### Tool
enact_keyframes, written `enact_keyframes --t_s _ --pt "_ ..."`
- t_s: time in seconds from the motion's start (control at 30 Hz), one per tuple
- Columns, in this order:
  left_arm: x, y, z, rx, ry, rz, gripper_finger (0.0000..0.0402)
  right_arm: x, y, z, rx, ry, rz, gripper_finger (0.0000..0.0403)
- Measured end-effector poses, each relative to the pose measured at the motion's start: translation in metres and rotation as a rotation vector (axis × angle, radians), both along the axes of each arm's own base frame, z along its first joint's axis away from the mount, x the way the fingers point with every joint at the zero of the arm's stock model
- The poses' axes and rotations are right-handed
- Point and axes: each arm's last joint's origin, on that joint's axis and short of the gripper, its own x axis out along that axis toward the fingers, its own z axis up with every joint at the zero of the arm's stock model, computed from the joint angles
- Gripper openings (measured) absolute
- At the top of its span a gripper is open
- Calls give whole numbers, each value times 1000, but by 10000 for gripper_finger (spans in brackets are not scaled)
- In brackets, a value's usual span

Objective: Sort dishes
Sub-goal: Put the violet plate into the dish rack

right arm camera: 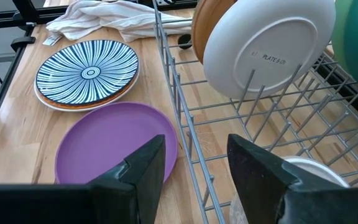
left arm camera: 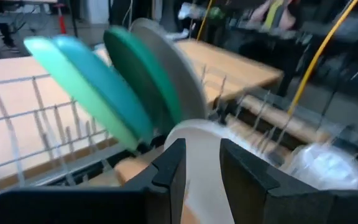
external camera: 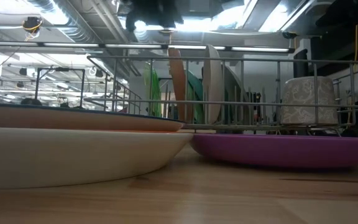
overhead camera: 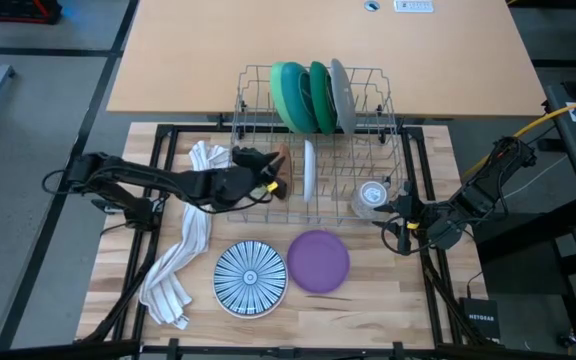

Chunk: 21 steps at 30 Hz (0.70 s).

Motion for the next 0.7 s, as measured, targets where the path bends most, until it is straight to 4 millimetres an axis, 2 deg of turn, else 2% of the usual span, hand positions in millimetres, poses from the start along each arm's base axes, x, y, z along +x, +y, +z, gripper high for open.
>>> enact_keyframes --t_s 0.17,0.33,0.43,0.57,0.7 --pt "-10 -22 18 -55 -110 -105 88 0 0 0 3 -2 -1 179" --pt "-8 -59 13 -209 -155 -387 88 0 1 0 67 9 -1 179" --pt "-3 -91 -2 -229 -102 -525 88 0 3 -1 117 44 45 179" --pt "10 -135 -32 -147 -29 -657 88 -1 5 -2 184 83 88 179" --pt "29 -165 -66 -63 18 -738 88 -1 6 -2 198 96 106 179"
